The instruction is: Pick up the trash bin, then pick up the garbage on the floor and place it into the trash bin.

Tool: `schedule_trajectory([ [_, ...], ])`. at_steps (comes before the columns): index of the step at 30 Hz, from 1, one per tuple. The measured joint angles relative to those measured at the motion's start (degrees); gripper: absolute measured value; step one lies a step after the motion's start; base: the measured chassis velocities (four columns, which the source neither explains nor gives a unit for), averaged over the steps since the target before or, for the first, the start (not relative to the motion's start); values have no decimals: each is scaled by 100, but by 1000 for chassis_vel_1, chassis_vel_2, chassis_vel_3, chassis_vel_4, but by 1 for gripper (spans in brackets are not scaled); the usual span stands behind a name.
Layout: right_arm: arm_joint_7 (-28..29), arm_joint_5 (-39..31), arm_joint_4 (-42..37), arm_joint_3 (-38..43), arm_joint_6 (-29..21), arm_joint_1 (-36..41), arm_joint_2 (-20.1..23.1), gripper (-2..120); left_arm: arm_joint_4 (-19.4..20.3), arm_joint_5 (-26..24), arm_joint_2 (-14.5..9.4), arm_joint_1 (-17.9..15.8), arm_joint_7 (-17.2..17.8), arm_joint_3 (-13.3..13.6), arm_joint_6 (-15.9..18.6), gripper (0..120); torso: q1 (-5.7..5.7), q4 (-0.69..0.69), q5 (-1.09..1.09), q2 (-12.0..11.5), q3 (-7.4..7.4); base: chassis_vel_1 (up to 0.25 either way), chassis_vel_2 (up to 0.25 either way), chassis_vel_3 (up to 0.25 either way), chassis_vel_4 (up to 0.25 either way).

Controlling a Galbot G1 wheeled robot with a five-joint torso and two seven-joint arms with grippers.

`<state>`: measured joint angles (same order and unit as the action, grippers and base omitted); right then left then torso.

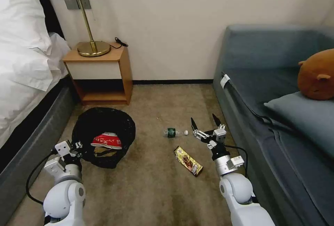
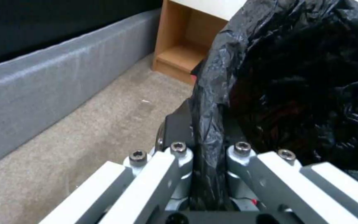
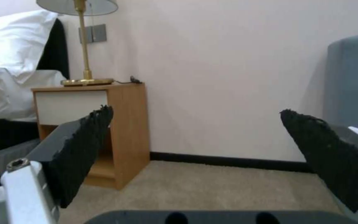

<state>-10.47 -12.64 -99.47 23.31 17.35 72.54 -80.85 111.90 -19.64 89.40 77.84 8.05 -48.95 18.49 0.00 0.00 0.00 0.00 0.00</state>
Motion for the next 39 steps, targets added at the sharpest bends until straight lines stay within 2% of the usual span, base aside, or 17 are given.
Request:
schedule_trajectory([
  [39,-53,114,142,-139,157,-23,-22,100,-27,6,13,82,-9,-14,-56,4,0,0,0,0,0,-74,76,78,-74],
])
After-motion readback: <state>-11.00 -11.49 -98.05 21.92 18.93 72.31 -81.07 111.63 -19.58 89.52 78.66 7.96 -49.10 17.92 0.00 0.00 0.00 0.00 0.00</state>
